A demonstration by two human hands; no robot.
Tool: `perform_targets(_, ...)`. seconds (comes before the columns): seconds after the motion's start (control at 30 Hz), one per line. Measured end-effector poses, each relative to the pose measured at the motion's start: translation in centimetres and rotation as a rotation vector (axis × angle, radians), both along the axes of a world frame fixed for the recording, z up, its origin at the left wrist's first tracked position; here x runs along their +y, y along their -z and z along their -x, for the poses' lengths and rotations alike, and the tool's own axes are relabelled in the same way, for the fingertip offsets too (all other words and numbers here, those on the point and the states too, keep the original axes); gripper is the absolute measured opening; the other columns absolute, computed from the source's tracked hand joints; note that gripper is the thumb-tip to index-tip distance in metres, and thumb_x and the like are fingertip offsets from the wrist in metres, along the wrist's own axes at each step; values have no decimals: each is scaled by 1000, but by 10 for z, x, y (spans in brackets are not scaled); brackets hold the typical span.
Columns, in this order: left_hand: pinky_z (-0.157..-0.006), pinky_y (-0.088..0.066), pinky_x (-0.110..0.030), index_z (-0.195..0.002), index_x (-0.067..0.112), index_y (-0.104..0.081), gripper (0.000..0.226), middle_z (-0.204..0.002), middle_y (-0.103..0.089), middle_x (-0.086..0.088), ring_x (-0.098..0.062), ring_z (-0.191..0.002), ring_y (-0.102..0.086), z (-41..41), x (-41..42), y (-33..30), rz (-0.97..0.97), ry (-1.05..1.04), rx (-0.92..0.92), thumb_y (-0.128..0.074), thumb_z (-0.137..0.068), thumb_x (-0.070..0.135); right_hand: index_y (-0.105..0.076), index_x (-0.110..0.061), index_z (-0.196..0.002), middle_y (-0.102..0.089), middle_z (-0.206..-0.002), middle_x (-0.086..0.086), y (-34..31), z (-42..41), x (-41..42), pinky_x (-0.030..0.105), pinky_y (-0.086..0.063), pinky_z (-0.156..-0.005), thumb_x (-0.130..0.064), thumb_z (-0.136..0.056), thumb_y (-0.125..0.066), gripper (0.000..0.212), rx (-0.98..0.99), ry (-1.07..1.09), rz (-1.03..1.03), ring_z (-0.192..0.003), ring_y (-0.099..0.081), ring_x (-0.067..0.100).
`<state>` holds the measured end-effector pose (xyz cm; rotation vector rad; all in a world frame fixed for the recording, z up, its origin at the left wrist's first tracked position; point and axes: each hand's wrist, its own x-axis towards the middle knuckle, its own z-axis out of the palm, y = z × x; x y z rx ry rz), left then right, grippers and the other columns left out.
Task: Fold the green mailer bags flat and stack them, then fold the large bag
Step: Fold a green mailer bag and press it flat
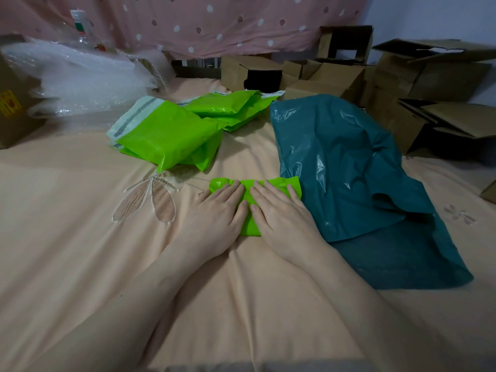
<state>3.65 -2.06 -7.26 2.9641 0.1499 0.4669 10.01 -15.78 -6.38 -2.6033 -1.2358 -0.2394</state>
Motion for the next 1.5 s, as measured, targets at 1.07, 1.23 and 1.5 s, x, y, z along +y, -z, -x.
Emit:
perform_targets(1.07,-113,-16,-33,-141,16,-41,69,-150,-36,1,-15,-140,-29,-4,-2,-13,24,-17,-99,-7,-89,45,-29,-13,-145,-24,-156,-1,-10,-1,2,39,-6,-118,-36,-96,-14,57,73,10,90,-145,-14,9)
perform_targets(1.23,-116,-7,-29,-150,25,-14,64,-156,-17,11,-3,-143,-12,-11,-15,-5,114,44,51,-1,-92,50,-18,-12,-149,-17,-158,0,-10,-7,-4,34,-4,-119,-23,-101,-24,50,181,-36,61,-146,-9,8)
perform_targets(1.5,-114,-16,-37,-145,28,-28,81,-153,-28,9,-11,-140,-27,-14,-26,-10,-12,-13,22,10,-78,54,-19,-11,-150,-13,-159,-1,-4,-12,-21,33,-4,-120,-28,-102,-23,51,186,35,37,-146,-6,8)
